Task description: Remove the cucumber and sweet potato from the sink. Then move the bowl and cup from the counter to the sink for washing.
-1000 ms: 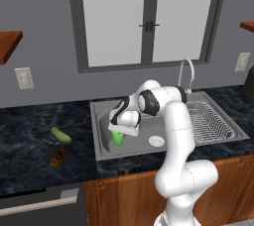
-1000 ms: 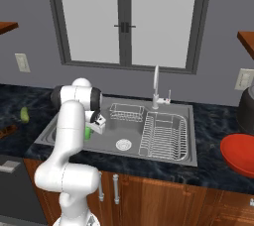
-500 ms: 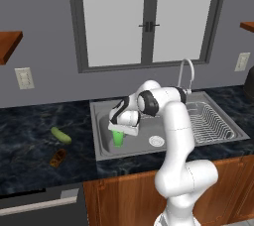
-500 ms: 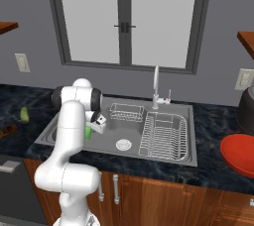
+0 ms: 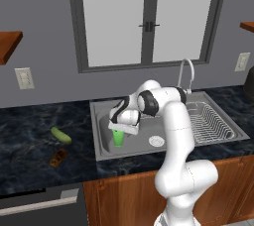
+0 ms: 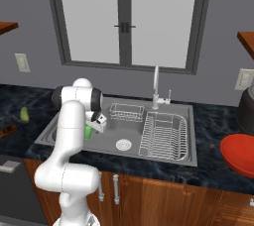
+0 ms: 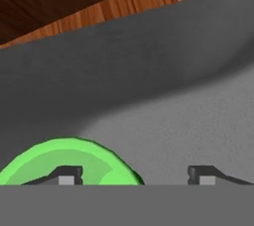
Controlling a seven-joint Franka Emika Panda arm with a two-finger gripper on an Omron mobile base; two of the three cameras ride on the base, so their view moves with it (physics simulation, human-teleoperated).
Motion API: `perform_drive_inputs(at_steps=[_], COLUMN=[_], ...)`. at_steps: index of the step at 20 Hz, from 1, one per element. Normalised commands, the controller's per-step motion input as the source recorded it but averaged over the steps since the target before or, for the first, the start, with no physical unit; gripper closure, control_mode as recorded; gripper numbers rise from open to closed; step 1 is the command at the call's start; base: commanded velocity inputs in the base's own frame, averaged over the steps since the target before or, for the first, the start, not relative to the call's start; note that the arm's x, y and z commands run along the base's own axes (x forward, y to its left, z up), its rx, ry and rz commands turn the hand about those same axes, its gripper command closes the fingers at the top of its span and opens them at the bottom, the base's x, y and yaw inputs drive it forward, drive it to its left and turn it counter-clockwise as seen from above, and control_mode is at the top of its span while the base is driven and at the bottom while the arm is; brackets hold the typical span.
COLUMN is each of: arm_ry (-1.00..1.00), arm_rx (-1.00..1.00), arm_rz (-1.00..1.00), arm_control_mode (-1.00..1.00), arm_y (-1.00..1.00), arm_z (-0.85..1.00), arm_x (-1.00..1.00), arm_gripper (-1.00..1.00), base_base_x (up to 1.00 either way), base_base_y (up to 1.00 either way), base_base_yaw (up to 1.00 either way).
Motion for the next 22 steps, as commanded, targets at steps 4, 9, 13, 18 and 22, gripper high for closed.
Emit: perform_drive_inputs(at_steps=[4,9,13,18,22], arm_ry=[-0.04,-0.06,-0.10,-0.14,-0.13], arm_rx=[0.00,0.00,0.00,0.00,0.00], arm_rz=[0.00,0.00,-0.01,-0.04,-0.02], arm_control_mode=[-1.00,-1.00,-1.00,-1.00,-1.00], arm_y=[0.23,0.21,0.17,0.10,0.09], arm_z=[-0.11,-0.06,-0.07,-0.01,0.01], arm_x=[-0.22,-0.24,-0.29,-0.34,-0.33], arm_gripper=[-1.00,-1.00,-1.00,-1.00,-1.00], base_base_x=[0.00,0.00,0.00,0.00,0.00], base_base_y=[0.00,0.00,0.00,0.00,0.00], base_base_yaw=[0.00,0.00,0.00,0.00,0.00])
